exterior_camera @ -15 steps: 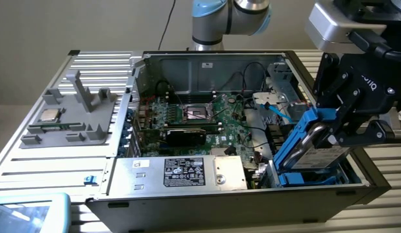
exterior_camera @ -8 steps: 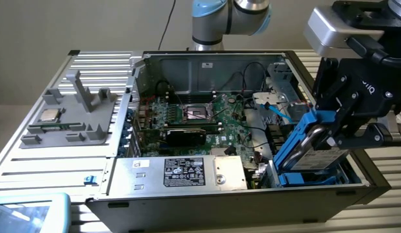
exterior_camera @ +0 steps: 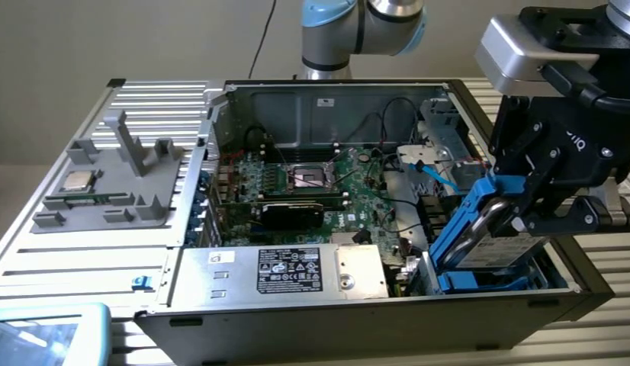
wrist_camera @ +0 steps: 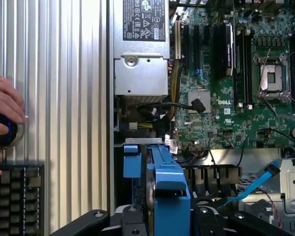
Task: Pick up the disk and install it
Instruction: 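Insert the disk into the insertion slot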
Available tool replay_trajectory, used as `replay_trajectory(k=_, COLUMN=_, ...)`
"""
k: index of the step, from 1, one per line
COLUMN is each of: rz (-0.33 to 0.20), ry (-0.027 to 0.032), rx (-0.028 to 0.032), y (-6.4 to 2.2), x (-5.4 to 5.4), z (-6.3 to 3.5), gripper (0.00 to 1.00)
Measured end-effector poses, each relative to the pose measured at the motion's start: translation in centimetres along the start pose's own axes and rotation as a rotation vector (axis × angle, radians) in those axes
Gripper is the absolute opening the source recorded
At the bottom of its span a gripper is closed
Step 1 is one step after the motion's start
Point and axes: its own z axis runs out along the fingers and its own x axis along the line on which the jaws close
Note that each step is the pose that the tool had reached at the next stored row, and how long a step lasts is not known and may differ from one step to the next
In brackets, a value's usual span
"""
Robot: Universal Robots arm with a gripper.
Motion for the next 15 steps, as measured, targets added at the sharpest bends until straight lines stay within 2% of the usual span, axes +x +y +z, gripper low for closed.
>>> replay_trajectory(k=4, rz=0.0, ry=-0.0003, rx=0.0, y=0.0, x=0.0, z=0.02, gripper=0.37)
replay_trajectory(k=5, rz=0.0, ry=-0.0021, rx=0.0001, y=-0.01, x=-0.01, z=0.06, gripper=0.38)
replay_trajectory(k=7, rz=0.0, ry=-0.0009, rx=0.0, y=-0.01, x=0.0, z=0.06, gripper=0.38)
replay_trajectory(k=8, rz=0.0, ry=-0.0009, rx=0.0, y=-0.01, x=0.0, z=0.06, gripper=0.45)
replay_trajectory(k=15, rz=0.0, ry=-0.0006, rx=0.0, y=-0.04, x=0.0, z=0.04, gripper=0.45)
